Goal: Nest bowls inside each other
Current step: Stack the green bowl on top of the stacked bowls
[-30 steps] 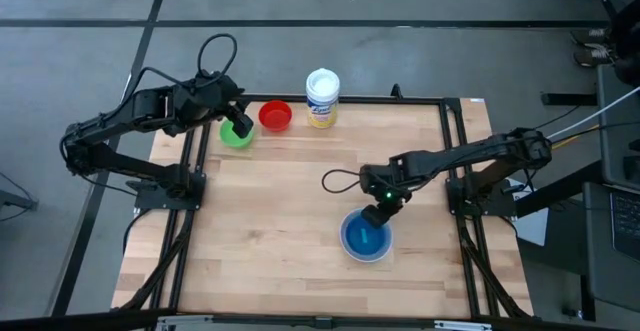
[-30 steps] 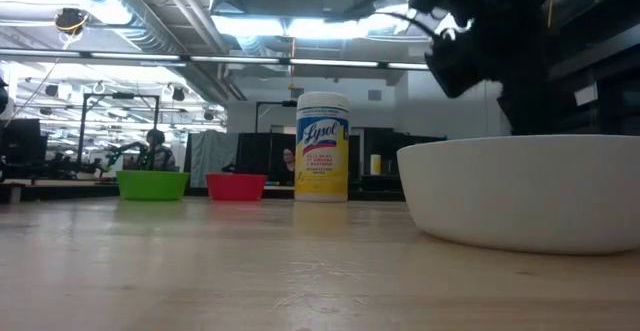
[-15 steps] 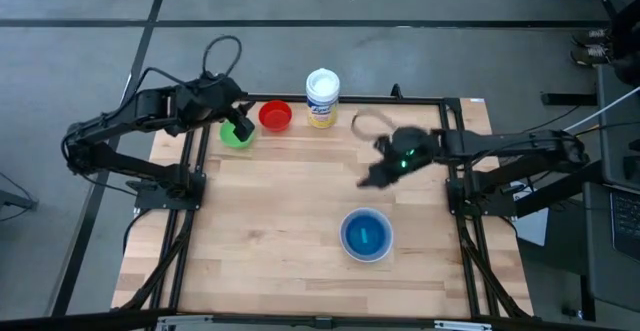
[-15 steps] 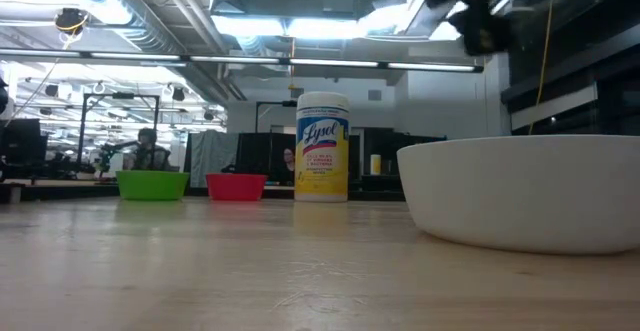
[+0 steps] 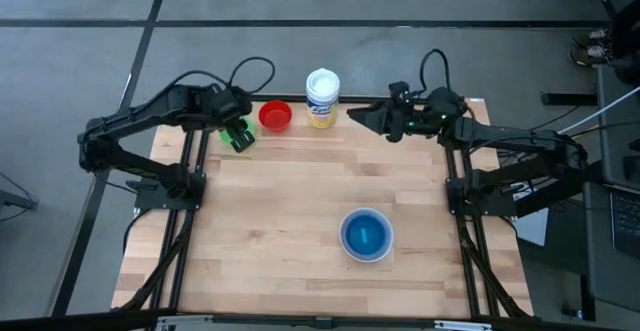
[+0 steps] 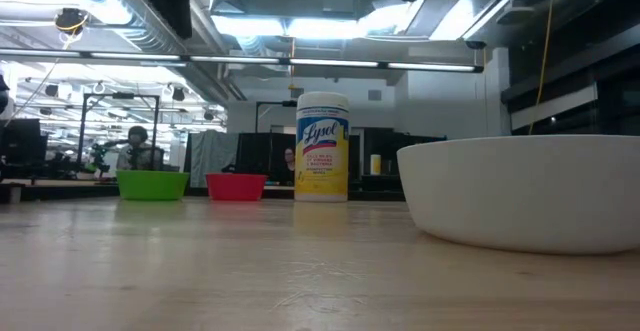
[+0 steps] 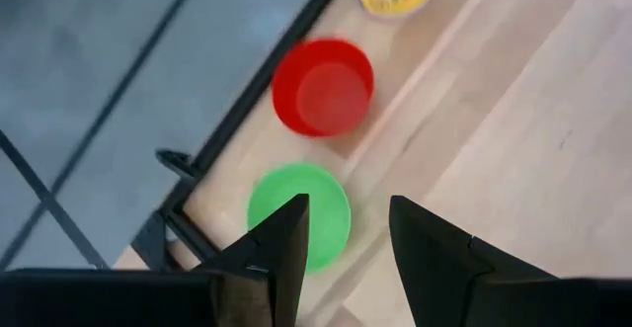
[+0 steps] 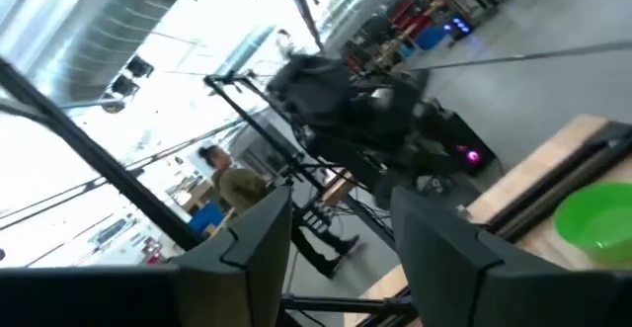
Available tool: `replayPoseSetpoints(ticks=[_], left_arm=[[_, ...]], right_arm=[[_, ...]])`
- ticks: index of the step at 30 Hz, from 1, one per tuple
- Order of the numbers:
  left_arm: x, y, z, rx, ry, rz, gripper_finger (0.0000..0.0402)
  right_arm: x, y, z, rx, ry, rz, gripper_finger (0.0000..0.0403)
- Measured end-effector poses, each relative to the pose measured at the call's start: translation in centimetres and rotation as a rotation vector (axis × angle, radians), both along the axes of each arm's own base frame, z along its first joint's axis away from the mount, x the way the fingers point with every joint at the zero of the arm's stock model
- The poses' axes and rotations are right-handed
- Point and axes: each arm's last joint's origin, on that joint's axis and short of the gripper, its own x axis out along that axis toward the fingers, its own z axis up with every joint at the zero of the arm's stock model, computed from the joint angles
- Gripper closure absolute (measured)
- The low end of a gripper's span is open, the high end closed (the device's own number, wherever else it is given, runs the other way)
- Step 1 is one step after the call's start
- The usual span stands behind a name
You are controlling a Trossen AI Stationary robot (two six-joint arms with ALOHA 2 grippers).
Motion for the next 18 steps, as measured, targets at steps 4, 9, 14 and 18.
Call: replayPoseSetpoints(ticks=[4, 9, 14, 18], left_arm=[[0.2, 1.2, -2.7, -0.105, 0.05, 0.02, 0.0262], [0.2, 2.1, -7.5, -0.243, 0.079, 0.049, 0.0262], [0.2, 2.9, -10.4, -0.287, 0.054, 0.068, 0.0262], [-0.6, 3.7, -11.9, -0.301, 0.104, 0.093, 0.0262]], right_arm=[[-0.2, -0.3, 0.2, -0.026, -0.021, 0.035, 0.0227], [-0.3, -0.2, 0.8, -0.047, -0.038, 0.098, 0.0219], [-0.5, -0.4, 2.0, -0.072, -0.067, 0.139, 0.0213], [-0.7, -0.6, 2.9, -0.062, -0.088, 0.164, 0.0216]])
